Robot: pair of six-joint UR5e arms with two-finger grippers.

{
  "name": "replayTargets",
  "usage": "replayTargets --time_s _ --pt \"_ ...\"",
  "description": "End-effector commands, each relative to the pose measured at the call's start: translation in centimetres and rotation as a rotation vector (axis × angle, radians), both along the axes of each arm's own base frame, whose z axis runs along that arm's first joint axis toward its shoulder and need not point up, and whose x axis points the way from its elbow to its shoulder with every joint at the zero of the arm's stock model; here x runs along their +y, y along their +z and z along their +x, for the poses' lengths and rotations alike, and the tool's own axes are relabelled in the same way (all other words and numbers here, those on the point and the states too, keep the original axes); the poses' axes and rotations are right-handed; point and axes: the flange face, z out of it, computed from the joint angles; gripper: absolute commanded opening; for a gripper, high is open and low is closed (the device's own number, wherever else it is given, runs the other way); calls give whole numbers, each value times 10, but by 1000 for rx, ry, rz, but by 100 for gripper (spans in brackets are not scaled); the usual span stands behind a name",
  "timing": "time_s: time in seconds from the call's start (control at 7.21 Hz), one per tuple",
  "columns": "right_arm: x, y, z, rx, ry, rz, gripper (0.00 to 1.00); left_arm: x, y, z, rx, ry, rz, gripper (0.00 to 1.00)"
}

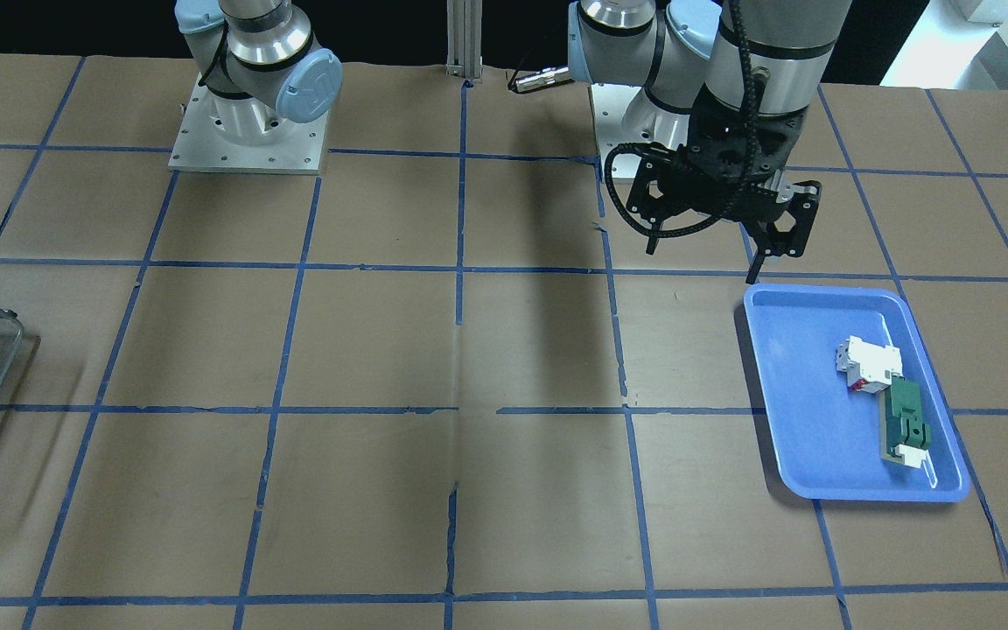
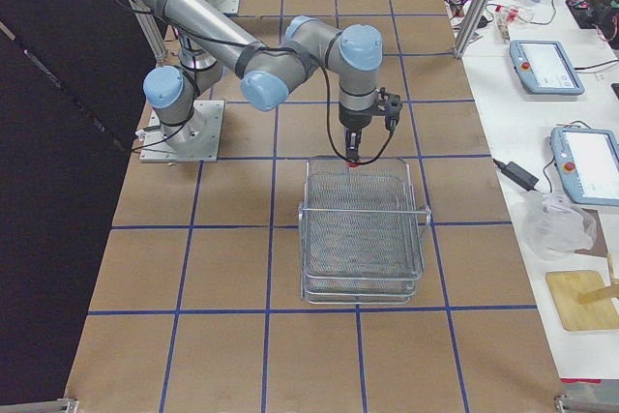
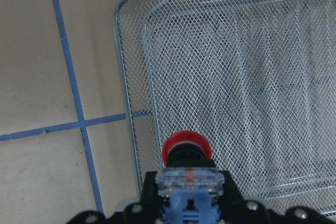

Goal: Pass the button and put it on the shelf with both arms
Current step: 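Lower the push-button into the wire mesh basket with the right gripper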

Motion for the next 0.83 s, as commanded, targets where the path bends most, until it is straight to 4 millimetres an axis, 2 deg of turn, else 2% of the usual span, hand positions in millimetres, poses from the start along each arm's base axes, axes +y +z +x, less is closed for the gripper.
replayTargets --time_s 0.0,0.14,0.28,0.42,0.55,0.69 --pt "-2 -16 -12 -14 -12 19 6 -1 2 5 25 135 -15 100" --pt "-3 -23 -18 -16 11 29 6 0 3 5 36 192 -19 100" --pt "-1 -24 -22 -17 17 31 10 2 5 4 43 219 -24 100" --pt "-1 -24 -23 -20 16 28 25 4 7 4 45 251 -26 100" --pt "0 -25 -25 -18 14 32 25 7 9 4 48 271 -28 100" --pt "2 -26 -28 -22 7 30 31 8 9 4 48 271 -28 100"
